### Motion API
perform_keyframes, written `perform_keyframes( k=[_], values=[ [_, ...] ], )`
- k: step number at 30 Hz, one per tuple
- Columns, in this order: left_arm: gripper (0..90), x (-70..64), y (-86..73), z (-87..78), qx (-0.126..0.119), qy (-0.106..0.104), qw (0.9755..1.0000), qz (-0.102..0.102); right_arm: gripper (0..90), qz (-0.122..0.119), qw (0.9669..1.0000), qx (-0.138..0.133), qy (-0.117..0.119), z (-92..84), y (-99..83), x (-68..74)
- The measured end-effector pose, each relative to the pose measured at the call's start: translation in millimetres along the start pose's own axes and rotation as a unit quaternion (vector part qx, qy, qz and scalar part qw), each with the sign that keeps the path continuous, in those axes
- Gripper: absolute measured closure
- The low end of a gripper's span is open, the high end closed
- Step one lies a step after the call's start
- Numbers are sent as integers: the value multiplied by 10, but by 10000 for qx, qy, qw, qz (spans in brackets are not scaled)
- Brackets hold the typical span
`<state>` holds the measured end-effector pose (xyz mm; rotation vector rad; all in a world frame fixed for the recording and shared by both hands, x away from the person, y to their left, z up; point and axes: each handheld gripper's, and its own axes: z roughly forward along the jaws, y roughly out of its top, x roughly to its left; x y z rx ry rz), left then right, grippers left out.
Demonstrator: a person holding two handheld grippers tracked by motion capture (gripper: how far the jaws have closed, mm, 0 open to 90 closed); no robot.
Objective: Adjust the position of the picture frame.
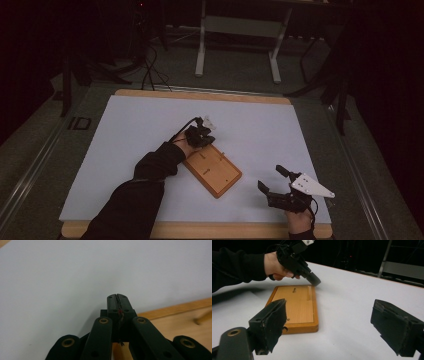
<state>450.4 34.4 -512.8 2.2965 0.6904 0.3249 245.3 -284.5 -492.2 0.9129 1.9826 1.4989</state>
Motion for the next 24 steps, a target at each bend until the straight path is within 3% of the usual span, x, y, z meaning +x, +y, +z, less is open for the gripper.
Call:
perform_keyframes(
  k=[10, 13, 18, 24],
  values=[
    [900, -7, 19, 104, 229, -34, 9997, 127, 129, 12, 10000, -13, -1, -7, -4, -12],
    [900, -11, 24, 107, 236, -65, 9997, 76, 129, 14, 10000, -12, 2, -6, -5, -15],
    [900, -35, 16, 83, 303, -12, 9993, 204, 129, 8, 10000, -2, -7, -7, -4, -11],
    [900, -59, -90, -12, 250, -8, 9996, 150, 129, 9, 10000, -14, -13, -9, -3, -13]
  ],
)
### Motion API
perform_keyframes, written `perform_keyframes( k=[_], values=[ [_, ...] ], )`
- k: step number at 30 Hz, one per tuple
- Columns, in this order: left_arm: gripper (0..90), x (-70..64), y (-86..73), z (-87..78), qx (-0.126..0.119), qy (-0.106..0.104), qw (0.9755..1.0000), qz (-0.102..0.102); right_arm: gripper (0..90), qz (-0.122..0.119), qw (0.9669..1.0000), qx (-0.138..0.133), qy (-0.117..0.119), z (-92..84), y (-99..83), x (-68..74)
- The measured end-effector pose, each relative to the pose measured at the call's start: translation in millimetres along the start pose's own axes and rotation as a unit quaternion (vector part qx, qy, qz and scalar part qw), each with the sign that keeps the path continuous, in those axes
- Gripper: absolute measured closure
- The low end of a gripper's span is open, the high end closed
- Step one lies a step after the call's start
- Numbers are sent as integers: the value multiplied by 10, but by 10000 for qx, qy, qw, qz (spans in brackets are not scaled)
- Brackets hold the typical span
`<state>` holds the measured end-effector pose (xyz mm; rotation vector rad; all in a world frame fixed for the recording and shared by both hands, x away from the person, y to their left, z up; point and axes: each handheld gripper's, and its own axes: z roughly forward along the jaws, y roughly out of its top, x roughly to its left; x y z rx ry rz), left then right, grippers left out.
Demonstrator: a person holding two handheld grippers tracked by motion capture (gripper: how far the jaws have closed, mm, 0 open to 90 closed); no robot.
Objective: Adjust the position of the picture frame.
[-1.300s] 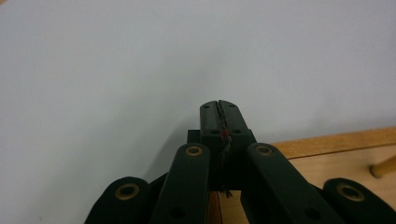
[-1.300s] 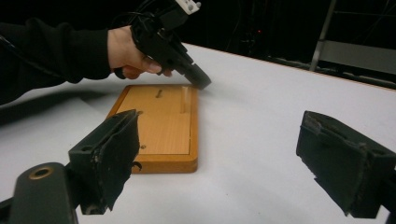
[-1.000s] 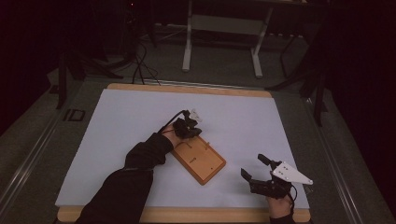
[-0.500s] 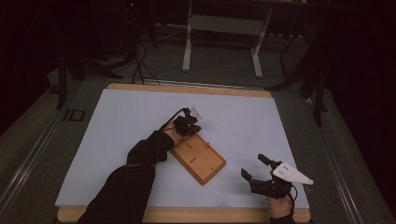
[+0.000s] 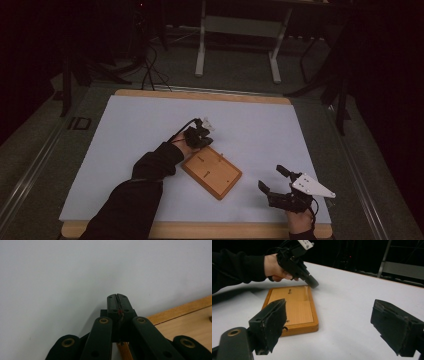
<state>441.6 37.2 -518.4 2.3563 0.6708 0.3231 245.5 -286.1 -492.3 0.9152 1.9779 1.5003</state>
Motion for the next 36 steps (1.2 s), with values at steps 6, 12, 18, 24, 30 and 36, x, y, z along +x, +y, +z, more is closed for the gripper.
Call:
perform_keyframes(
  k=[6, 12, 18, 24, 30, 36],
  values=[
    [900, -45, -125, -110, -17, -133, 9999, 19, 129, -17, 10000, 26, 5, 14, 1, 11],
    [900, -74, -172, -169, 67, -225, 9997, 68, 129, -16, 10000, 43, 16, 26, 0, 15],
    [900, -177, -285, -281, 87, -207, 9997, 94, 129, -6, 10000, 57, 9, 31, -3, 14],
    [900, -253, -374, -388, 31, -222, 9997, 96, 129, -4, 10000, 70, 10, 41, -5, 14],
    [900, -296, -433, -452, 14, -295, 9995, 85, 129, -2, 10000, 85, 18, 52, -6, 17],
    [900, -337, -470, -484, -11, -318, 9995, 11, 129, -2, 10000, 88, 13, 54, -8, 15]
  ],
)
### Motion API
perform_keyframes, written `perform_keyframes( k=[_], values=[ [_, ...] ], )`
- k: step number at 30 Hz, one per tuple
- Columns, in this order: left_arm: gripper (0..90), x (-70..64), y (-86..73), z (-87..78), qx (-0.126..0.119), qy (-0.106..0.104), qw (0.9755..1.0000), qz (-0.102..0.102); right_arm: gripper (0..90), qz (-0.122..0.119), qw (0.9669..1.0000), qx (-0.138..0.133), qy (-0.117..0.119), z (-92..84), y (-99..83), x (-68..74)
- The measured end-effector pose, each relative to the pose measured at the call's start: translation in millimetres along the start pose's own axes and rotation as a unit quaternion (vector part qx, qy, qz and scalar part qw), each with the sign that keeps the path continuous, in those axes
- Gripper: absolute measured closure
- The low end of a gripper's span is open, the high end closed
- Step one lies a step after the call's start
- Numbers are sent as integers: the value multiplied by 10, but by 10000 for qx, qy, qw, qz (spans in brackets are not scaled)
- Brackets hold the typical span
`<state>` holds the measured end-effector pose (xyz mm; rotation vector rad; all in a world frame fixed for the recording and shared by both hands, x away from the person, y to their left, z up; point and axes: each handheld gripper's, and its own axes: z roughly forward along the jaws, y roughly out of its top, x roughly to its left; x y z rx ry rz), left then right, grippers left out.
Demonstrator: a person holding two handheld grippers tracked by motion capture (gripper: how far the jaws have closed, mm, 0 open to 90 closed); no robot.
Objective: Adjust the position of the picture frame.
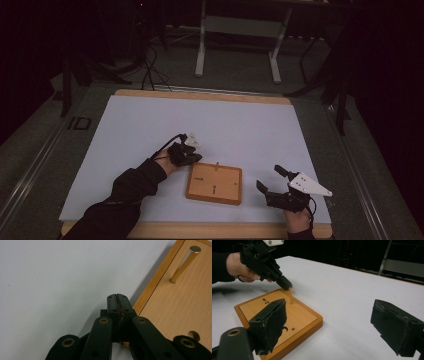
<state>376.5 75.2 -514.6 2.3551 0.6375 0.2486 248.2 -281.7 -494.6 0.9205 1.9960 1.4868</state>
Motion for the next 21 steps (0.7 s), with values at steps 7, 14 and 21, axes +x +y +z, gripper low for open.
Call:
perform_keyframes(
  k=[7, 14, 21],
  values=[
    [900, -58, -44, 2, 132, 2, 9999, 64, 129, 13, 10000, -5, 8, -1, 0, -2],
    [900, -118, -67, 13, 146, 21, 9998, 102, 129, 7, 10000, -2, 4, 0, -1, -2],
    [900, -106, -73, 15, 163, 40, 9998, 83, 129, 10, 10000, -1, 3, -1, -1, -2]
  ],
)
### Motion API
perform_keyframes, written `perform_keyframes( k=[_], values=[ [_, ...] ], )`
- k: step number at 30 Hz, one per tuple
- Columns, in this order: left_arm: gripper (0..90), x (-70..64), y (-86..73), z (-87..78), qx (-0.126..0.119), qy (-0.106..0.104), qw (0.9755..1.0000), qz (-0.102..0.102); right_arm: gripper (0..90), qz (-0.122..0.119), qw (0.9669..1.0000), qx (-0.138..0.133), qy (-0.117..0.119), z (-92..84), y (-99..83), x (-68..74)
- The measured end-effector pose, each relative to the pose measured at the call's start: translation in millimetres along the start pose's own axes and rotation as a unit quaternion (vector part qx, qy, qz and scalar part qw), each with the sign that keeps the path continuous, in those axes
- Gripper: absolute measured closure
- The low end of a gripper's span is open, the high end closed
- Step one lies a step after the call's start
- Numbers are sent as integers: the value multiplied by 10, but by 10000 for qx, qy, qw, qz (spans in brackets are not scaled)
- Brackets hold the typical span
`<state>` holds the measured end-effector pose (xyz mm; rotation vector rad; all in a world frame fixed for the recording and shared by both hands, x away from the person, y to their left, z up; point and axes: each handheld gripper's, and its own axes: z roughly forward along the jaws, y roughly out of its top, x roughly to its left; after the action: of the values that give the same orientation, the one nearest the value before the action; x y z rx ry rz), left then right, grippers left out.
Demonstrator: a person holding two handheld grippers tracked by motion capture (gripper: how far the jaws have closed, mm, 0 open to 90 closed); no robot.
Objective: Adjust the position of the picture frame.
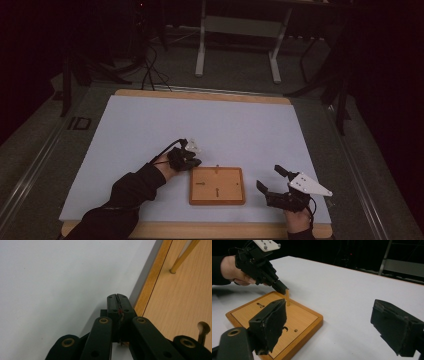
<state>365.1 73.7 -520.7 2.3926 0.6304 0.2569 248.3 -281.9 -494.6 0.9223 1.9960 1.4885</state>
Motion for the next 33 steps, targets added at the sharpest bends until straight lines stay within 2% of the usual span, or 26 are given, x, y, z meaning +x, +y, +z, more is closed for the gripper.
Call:
perform_keyframes(
  k=[3, 12, 16, 23, 25, 29, 33],
  values=[
    [900, 4, -1, -2, 18, 11, 10000, -16, 129, 4, 10000, -2, -1, 1, 0, -1],
    [900, 37, 37, -186, -262, 51, 9994, -240, 129, -11, 10000, -5, 6, -2, 3, 2],
    [874, 35, 50, -250, -445, -79, 9984, -351, 129, -7, 10000, -11, 7, -7, 5, 3],
    [761, -58, 85, -337, -494, -220, 9980, -316, 129, -1, 10000, -8, 15, -2, 2, -1],
    [727, -74, 93, -368, -562, -328, 9972, -355, 129, -5, 10000, -4, 14, 0, 2, 2],
    [656, -138, 109, -406, -626, -393, 9966, -365, 129, -12, 10000, -1, 15, 1, 1, 2],
    [579, -218, 126, -408, -615, -429, 9968, -283, 129, -11, 10000, 5, 21, 4, 1, 4]
  ],
)
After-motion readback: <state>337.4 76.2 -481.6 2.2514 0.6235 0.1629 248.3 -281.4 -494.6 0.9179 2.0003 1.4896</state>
